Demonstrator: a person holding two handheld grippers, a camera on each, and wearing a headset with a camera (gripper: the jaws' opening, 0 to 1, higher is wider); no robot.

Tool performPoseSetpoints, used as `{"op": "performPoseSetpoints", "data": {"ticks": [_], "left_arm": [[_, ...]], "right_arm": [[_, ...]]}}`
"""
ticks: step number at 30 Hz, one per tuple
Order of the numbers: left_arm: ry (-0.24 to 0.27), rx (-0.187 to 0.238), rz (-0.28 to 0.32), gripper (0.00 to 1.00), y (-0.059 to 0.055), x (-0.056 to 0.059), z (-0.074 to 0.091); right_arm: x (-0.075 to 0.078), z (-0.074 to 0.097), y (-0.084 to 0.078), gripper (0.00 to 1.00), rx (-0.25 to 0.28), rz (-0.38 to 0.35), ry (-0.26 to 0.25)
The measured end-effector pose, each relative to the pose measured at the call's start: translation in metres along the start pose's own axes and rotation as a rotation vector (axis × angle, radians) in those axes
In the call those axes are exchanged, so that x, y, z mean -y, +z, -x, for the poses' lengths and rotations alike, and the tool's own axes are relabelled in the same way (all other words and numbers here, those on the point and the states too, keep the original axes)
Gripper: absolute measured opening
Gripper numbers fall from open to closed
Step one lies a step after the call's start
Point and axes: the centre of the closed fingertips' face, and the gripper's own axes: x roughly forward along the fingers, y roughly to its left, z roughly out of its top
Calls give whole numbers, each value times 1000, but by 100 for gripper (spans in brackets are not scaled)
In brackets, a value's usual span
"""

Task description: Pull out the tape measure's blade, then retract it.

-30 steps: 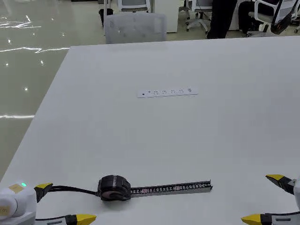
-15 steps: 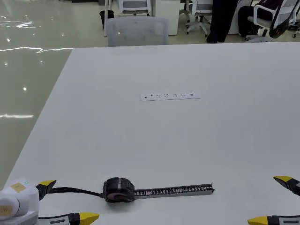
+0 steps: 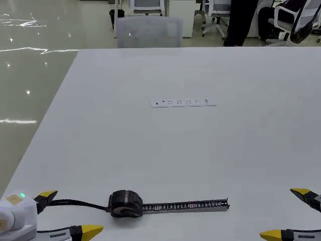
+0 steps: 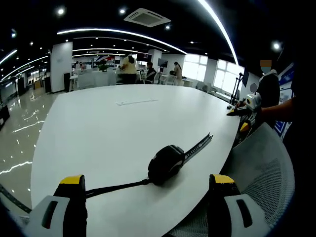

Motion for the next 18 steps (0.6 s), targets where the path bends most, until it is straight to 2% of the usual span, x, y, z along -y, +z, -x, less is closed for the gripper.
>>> {"op": "performPoseSetpoints", "data": {"ticks": [5,10,18], "left_arm": [[-6,-14,4,100,-3,-1,-1],[5,-14,-15,100,2,-2,-1],[-3,-26,-13,100,1,0,-3]], "right_arm": [[-1,-1,-7,96,-14,-9,25],[0,0,-12,96,-15,-7,40],[6,-1,-12,96,-17,1,30]]}}
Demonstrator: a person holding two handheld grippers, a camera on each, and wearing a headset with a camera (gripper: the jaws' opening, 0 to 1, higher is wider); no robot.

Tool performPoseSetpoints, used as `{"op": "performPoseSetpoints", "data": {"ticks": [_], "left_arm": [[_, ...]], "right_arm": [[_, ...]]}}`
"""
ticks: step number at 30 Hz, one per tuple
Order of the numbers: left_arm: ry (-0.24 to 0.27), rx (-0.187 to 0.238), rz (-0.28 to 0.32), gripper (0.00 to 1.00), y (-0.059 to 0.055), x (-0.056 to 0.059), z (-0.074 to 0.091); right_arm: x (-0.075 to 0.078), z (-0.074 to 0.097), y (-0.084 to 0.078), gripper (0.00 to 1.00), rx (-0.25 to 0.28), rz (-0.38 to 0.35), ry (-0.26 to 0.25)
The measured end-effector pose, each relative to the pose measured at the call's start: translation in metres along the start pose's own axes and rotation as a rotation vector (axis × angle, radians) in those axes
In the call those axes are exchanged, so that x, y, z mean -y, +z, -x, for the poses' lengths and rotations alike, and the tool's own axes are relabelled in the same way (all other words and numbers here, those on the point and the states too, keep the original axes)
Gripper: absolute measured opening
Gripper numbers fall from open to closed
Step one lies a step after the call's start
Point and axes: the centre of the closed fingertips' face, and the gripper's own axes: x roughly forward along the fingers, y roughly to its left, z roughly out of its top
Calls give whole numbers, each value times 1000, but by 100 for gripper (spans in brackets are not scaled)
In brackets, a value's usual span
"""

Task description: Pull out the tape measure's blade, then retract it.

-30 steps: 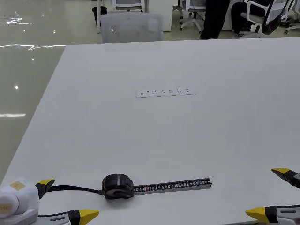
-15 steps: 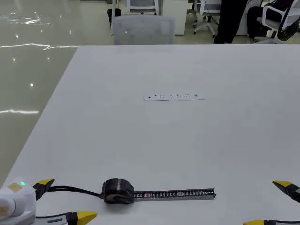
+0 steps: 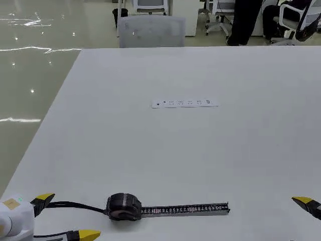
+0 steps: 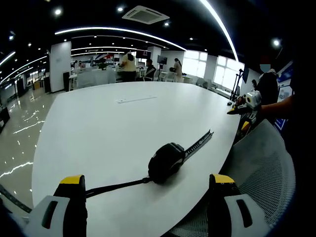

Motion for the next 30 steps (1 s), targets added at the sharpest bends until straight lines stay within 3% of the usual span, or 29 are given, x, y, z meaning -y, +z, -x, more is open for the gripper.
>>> {"op": "performPoseSetpoints", "data": {"ticks": [8,27,30], "left_arm": [[-3,-13,1,100,-4,4,-1],[-3,-15,-5,100,-9,5,1],[23,-29,20,100,-8,2,-1]], "right_arm": [[8,2,-3,97,0,2,-6],[9,10,2,98,10,47,-25],[10,10,3,98,5,47,-20]]}}
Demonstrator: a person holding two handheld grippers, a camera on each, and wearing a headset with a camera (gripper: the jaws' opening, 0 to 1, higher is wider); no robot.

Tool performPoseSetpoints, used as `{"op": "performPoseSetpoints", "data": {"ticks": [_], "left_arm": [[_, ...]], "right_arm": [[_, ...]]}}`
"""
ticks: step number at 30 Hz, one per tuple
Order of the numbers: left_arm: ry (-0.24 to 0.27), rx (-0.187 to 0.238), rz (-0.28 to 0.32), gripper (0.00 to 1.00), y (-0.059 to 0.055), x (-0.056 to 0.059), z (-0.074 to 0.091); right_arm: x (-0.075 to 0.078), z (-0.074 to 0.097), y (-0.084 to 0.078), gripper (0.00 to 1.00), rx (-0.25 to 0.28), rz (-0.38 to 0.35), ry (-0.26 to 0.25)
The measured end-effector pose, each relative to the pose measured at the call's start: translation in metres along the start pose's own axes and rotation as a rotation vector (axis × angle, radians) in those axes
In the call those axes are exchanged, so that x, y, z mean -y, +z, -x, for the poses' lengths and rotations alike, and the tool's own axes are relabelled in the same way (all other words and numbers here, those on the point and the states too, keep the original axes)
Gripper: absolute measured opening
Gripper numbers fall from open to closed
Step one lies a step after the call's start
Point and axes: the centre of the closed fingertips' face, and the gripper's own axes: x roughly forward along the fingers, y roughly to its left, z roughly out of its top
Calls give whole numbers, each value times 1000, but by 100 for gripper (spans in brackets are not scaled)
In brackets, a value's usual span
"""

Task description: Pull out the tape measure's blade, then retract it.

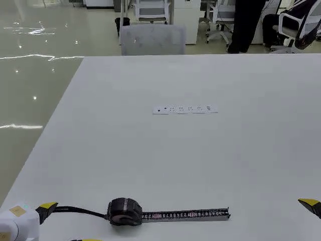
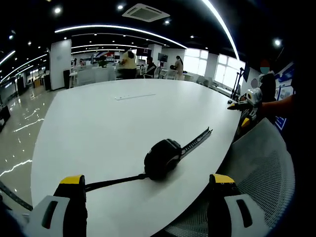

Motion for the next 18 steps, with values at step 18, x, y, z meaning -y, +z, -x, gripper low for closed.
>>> {"op": "performPoseSetpoints", "data": {"ticks": [18], "left_arm": [[54,-68,75,100,18,44,-27]], "right_arm": [[-7,-10,19,95,-24,131,109]]}}
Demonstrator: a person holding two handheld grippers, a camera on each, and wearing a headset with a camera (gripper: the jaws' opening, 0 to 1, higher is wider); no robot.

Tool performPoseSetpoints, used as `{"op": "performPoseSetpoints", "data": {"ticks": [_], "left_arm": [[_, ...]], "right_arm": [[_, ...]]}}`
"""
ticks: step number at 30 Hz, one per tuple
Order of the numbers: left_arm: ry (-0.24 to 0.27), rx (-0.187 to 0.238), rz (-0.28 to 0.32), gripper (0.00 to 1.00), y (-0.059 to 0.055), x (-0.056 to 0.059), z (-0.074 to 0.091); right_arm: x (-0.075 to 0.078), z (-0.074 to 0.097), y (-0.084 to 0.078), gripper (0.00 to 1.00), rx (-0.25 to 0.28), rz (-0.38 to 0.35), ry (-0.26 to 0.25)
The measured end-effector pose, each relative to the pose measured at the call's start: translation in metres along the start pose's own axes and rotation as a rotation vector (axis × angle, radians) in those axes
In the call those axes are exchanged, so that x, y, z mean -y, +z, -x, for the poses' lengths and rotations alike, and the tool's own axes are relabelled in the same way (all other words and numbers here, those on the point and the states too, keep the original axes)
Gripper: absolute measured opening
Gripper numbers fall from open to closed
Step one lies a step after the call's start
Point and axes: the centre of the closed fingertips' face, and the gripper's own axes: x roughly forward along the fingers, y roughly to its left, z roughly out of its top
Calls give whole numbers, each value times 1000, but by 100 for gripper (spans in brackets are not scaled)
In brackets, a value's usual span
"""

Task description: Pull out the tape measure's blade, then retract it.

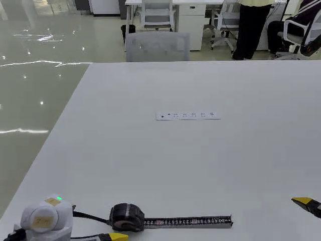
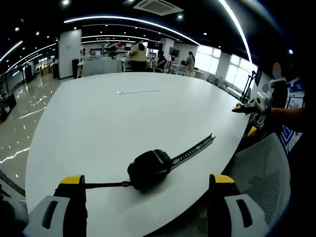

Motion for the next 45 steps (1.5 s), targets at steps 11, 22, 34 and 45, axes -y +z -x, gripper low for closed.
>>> {"op": "performPoseSetpoints", "data": {"ticks": [11,22,34,45], "left_arm": [[105,-32,41,97,1,0,-16],[160,-26,162,98,-3,1,-35],[215,28,89,100,7,7,-50],[221,84,79,100,10,10,-55]], "right_arm": [[-6,-18,7,94,-39,46,74],[-6,-45,17,87,-92,136,161],[-6,-72,26,79,-160,235,265],[-4,-95,28,73,-236,338,333]]}}
